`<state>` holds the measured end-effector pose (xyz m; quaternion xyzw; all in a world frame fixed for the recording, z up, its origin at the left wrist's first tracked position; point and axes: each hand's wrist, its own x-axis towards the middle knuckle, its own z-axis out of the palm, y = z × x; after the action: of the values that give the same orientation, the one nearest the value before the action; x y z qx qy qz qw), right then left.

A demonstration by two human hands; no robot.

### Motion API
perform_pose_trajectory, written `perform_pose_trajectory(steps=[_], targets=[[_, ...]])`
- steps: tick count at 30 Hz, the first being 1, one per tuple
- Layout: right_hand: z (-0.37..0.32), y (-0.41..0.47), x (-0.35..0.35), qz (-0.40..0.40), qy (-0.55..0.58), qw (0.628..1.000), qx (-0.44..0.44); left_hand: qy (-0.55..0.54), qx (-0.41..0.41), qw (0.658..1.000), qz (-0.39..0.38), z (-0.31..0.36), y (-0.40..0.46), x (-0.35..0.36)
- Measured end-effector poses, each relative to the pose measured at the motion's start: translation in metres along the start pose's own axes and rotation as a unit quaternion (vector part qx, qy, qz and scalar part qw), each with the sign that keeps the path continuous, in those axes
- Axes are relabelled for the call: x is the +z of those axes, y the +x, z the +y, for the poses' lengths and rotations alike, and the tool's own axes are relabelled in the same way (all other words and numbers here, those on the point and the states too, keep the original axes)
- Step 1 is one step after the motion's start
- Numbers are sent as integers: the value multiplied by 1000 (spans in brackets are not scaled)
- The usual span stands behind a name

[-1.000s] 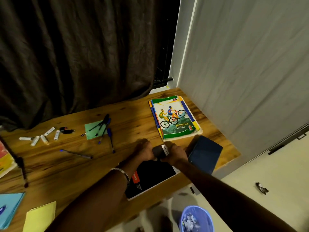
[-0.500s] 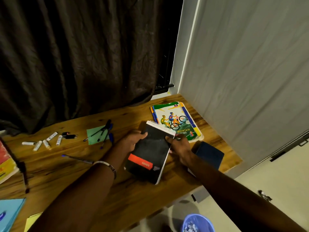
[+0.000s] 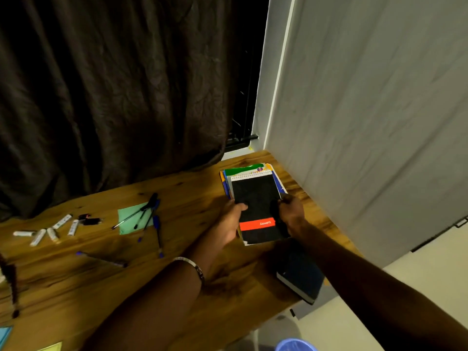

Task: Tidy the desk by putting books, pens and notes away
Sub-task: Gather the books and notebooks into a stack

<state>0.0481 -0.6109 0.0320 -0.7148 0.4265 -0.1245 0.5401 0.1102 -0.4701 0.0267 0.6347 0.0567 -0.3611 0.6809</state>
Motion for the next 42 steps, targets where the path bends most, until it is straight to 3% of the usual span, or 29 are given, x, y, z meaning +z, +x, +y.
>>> perform_pose_trajectory(steps=[6,11,19,26,28,31,34,38,40,42], targets=[[-13,30,-4,-30,-11,999,-26,20,42,999,-17,15,23,12],[-16,36,-3,-116,0,992,-44,111,58,992,12,23,28,17],[-2,38,4,-193,-155,967,-65,248,62,966,28,-9,40,12],[-2,37,0,-213,-214,949,-96,258,97,961,0,-16,48,-1],[-3,33,2,-203,-251,938,-124,274,122,953,35,-19,46,0],[-8,23,8,-203,-295,918,-170,352,184,910,117,-25,40,-6],[-12,19,19,-227,-382,867,-224,454,230,851,131,-26,32,-31],[-28,8,33,-254,-468,798,-284,580,182,781,147,-19,16,-71],[-35,3,41,-253,-478,785,-303,637,165,733,172,-15,10,-91],[-40,-5,53,-259,-484,773,-319,646,145,721,205,-12,-7,-111]])
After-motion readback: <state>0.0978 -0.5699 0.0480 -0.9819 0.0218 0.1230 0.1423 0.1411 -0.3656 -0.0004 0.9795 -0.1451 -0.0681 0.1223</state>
